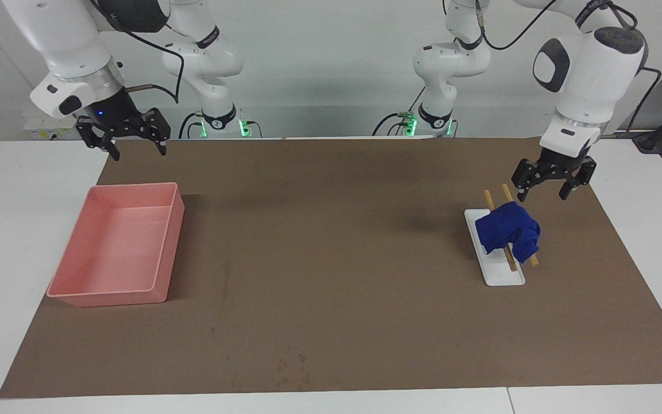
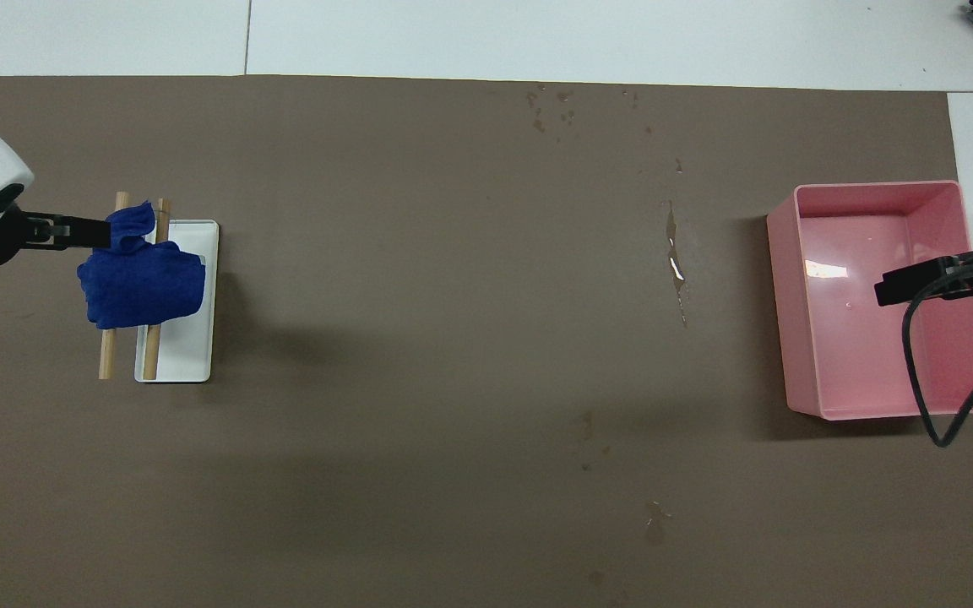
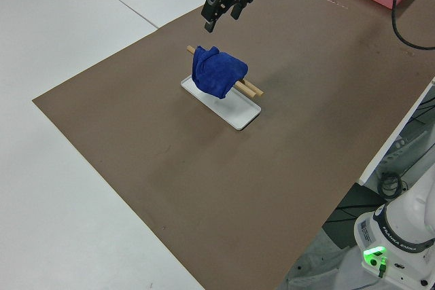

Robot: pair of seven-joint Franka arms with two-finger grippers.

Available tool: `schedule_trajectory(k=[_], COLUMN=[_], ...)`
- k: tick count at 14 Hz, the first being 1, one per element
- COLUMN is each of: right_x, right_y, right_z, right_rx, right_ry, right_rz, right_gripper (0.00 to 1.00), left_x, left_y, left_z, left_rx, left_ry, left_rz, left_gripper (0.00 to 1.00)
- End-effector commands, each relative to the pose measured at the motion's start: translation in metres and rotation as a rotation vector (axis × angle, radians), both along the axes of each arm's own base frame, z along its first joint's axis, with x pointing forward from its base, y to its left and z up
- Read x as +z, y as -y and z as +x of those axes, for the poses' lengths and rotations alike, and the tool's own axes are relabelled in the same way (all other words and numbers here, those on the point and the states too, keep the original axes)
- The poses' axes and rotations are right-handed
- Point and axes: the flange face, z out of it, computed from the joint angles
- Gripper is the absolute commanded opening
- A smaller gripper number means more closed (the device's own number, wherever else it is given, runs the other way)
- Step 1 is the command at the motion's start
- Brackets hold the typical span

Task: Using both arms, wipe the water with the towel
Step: 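Lift the blue cloth off the white tray with the left gripper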

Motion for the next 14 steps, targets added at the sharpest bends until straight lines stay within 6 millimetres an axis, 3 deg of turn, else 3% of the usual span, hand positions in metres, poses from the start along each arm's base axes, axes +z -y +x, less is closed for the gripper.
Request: schedule_trajectory(k=[1,2,5,9,12,14], right_x=[0.003,0.003,0.002,0.003,0.004,0.003], right_y=[-0.001,-0.002,-0.002,-0.002,-0.010,-0.020], right_z=[-0.008,-0.008,-0.009,-0.009,-0.013,-0.014], right_rx=[0.021,0.024,0.021,0.024,0.036,0.051], right_ry=[-0.013,-0.015,-0.019,-0.019,-0.030,-0.036], right_rz=[-0.011,-0.011,-0.011,-0.013,-0.013,-0.015], right_gripper=[1.00,1.00,1.00,1.00,1.00,1.00], left_x=[-0.047,-0.062,-0.082,-0.092,-0.096,-0.094], left_y=[0.001,0.005,0.009,0.013,0.012,0.013], left_z=[0.006,0.009,0.002,-0.007,-0.009,-0.009], left_rx=[0.026,0.045,0.031,0.070,0.077,0.076], left_ry=[0.032,0.047,0.034,0.018,0.006,0.008], left_rz=[0.054,0.059,0.078,0.069,0.070,0.070], left_gripper=[1.00,1.00,1.00,0.98,0.67,0.31])
